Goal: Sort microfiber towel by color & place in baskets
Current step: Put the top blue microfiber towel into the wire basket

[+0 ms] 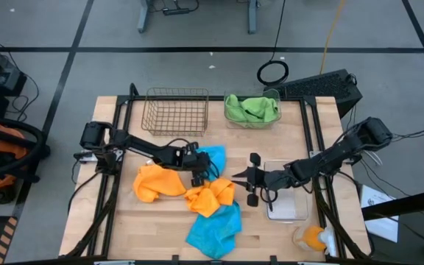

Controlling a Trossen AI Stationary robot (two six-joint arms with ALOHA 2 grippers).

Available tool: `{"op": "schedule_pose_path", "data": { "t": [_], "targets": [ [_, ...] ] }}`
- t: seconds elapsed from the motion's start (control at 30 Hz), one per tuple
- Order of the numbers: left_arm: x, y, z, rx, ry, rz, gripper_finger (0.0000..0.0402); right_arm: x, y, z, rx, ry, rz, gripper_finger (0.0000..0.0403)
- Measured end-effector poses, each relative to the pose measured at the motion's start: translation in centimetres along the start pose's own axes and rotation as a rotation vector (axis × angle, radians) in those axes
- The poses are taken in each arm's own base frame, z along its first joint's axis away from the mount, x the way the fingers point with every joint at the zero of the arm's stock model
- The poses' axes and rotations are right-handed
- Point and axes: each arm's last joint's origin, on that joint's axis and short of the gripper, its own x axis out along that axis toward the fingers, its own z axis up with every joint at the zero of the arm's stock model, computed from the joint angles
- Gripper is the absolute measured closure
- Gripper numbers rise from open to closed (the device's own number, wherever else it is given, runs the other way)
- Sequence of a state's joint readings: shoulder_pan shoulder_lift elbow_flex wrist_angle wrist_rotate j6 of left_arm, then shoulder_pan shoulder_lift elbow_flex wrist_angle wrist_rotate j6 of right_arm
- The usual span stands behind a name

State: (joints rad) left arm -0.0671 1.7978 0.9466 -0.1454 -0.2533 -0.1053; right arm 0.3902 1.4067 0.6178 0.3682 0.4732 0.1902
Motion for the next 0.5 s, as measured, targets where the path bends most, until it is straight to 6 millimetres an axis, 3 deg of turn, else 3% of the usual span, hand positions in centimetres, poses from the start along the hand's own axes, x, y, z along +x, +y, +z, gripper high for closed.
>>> {"op": "schedule_pose_path", "data": {
  "t": [0.3,0.5],
  "targets": [
    [-2.5,-1.4,2.1,0.003,-0.122,0.078,0.0385,2.6,-1.0,-0.4,0.035,-0.076,-0.050,0.0228],
    [-4.3,-2.8,2.7,0.033,-0.201,0.085,0.0385,3.4,-1.5,-0.6,0.089,-0.095,-0.097,0.0182]
  ]
}}
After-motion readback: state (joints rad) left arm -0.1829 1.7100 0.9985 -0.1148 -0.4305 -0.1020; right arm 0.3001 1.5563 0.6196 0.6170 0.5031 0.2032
